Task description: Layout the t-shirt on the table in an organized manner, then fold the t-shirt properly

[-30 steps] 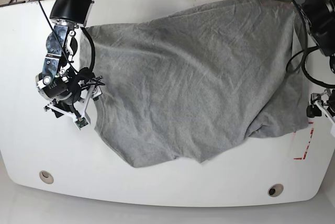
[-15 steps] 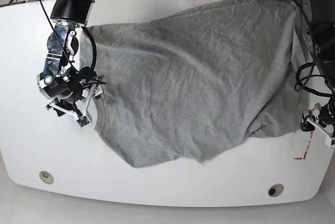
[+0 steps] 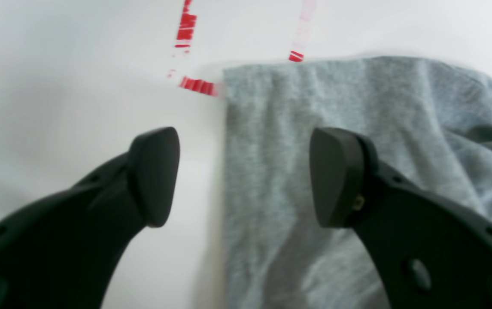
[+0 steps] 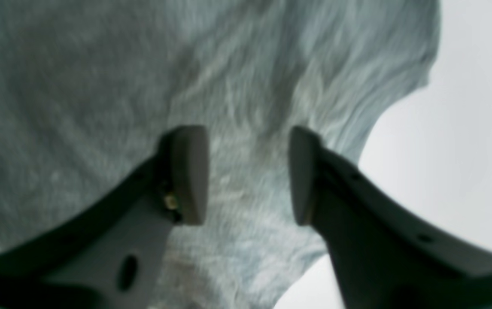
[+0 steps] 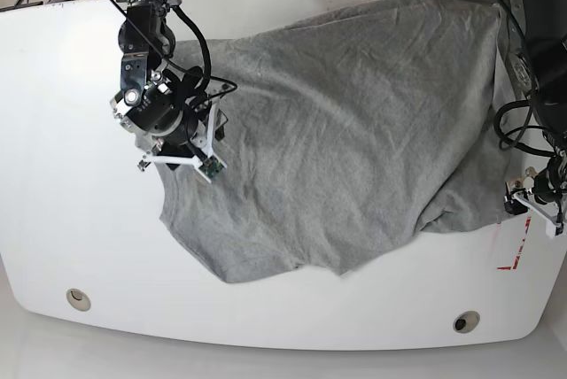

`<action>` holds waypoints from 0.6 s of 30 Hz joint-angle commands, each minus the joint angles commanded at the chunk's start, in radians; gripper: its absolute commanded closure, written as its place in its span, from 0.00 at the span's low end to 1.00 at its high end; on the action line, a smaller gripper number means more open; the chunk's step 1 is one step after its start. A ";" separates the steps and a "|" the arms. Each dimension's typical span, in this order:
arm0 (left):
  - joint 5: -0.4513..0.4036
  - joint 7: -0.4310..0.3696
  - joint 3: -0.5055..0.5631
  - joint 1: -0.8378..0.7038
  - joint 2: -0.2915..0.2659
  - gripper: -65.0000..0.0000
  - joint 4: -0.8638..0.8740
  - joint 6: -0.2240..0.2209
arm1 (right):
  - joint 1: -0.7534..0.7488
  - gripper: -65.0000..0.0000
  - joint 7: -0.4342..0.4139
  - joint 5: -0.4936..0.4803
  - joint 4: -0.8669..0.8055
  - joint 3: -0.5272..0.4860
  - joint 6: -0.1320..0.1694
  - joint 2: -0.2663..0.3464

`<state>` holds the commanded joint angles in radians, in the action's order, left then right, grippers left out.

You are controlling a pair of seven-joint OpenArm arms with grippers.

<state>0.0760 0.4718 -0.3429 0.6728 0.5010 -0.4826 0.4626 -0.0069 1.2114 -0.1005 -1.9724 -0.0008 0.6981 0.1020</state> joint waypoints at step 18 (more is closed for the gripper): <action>0.000 -0.002 0.002 -0.005 -0.029 0.32 0.003 0.000 | -0.130 0.96 -0.011 0.008 0.005 -0.249 0.000 -0.046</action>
<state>0.0760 0.4703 -0.3414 0.6682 0.4718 -0.4795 0.4626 -0.1373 1.2006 -0.0928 -1.9678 -0.2493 0.6981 0.0560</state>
